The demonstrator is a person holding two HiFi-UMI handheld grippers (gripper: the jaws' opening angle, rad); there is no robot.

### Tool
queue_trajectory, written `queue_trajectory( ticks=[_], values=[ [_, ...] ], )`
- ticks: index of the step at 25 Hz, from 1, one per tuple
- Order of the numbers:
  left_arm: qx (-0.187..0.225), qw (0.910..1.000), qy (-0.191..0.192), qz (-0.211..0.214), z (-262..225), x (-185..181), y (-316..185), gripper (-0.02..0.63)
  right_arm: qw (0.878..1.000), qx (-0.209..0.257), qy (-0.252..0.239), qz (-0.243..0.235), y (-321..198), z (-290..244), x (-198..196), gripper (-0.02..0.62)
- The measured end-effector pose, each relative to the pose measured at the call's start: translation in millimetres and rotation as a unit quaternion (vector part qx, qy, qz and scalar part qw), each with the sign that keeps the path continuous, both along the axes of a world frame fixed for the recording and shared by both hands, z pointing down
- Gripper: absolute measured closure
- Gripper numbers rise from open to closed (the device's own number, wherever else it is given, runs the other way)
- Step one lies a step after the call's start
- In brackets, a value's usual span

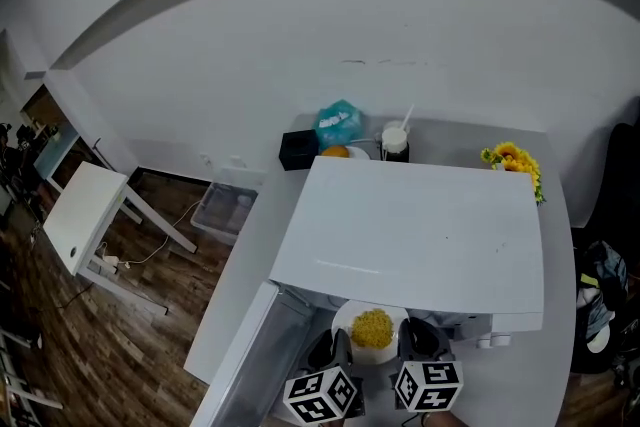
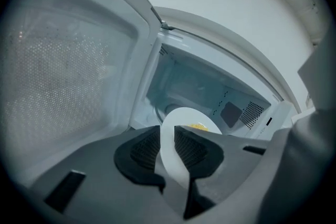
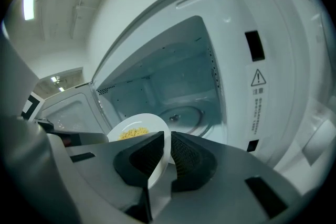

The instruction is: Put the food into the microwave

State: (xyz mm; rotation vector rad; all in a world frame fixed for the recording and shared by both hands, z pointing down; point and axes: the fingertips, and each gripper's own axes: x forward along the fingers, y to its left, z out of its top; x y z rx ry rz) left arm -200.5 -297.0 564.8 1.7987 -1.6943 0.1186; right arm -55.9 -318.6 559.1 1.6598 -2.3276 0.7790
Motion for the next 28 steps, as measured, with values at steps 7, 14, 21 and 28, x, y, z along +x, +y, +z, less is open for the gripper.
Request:
queue_trajectory(
  ticks=[7,14,21,28],
  values=[
    [0.013,0.9998,-0.010,0.008,9.6,-3.1,-28.1,0.518,0.999,0.017,0.001,0.027,-20.5,8.3,-1.2,0.543],
    [0.027,0.9993,-0.020,0.015,13.4,-6.3,-54.9,0.518,0.998,0.034,0.009,0.058,-41.0,7.4,-3.7,0.543],
    [0.039,0.9985,-0.030,0.022,15.3,-4.7,-75.0,0.518,0.996,0.036,0.009,0.080,-53.1,11.4,-0.9,0.543],
    [0.046,0.9981,-0.029,0.030,22.4,6.3,-89.3,0.518,0.993,0.040,0.014,0.108,-64.6,15.9,10.2,0.543]
  ],
)
